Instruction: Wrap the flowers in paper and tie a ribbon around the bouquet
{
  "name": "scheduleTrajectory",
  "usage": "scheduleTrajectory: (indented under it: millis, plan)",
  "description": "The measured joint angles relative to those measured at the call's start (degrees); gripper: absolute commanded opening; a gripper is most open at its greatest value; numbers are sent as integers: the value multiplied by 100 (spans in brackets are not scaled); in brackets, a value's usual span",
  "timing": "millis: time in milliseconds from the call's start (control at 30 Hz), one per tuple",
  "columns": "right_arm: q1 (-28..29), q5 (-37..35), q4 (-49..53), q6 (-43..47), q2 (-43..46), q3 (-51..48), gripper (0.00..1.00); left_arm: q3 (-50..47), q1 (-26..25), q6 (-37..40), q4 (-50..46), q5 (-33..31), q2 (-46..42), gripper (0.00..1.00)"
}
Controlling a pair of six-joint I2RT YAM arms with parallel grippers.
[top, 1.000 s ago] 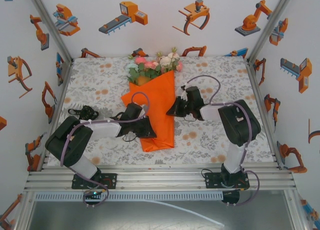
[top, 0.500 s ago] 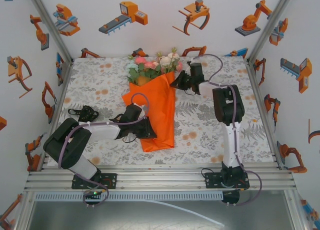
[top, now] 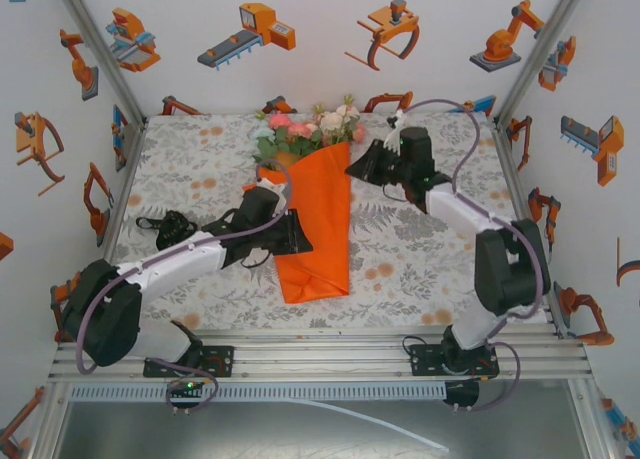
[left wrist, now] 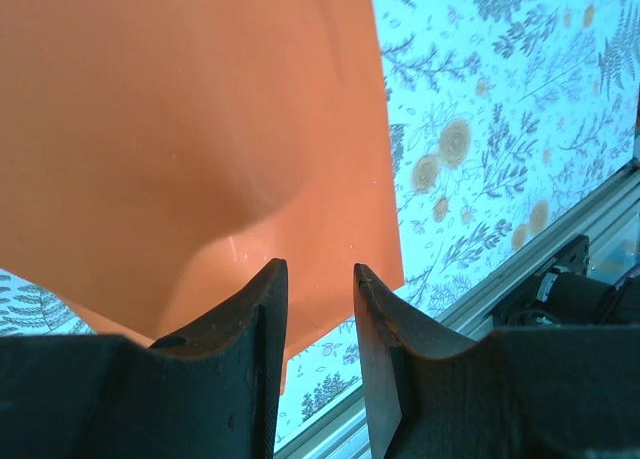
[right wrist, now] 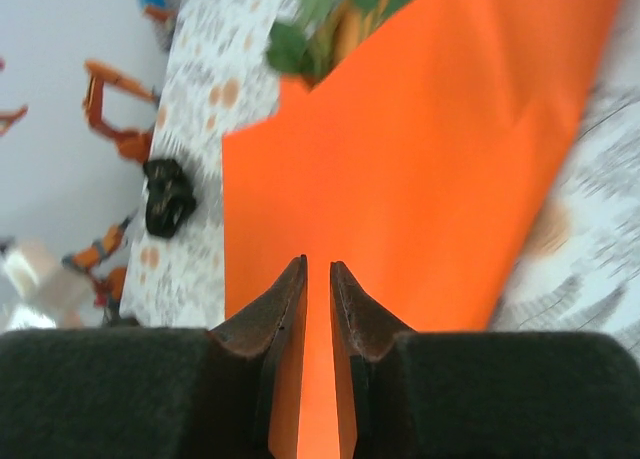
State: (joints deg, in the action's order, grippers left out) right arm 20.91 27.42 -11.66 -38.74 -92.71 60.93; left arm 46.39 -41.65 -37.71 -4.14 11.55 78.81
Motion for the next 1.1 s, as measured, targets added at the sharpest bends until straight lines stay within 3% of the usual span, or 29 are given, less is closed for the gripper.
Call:
scheduleTrajectory:
  millis: [267,500,900,1100]
  plan:
    - [1263,17,267,284,520,-1644,20,-52,-37,74,-162,50,286,32]
    - [1853,63,321,295,481,-2524,20,-1158,-280,-389,149,153,420,29]
    - [1980,442,-229,111,188,-2826,20,-1021,-382,-605,472,385,726,28]
    - [2000,269,586,315,573,-2192,20,-1058,-413,-168,-76,-81,-155,29]
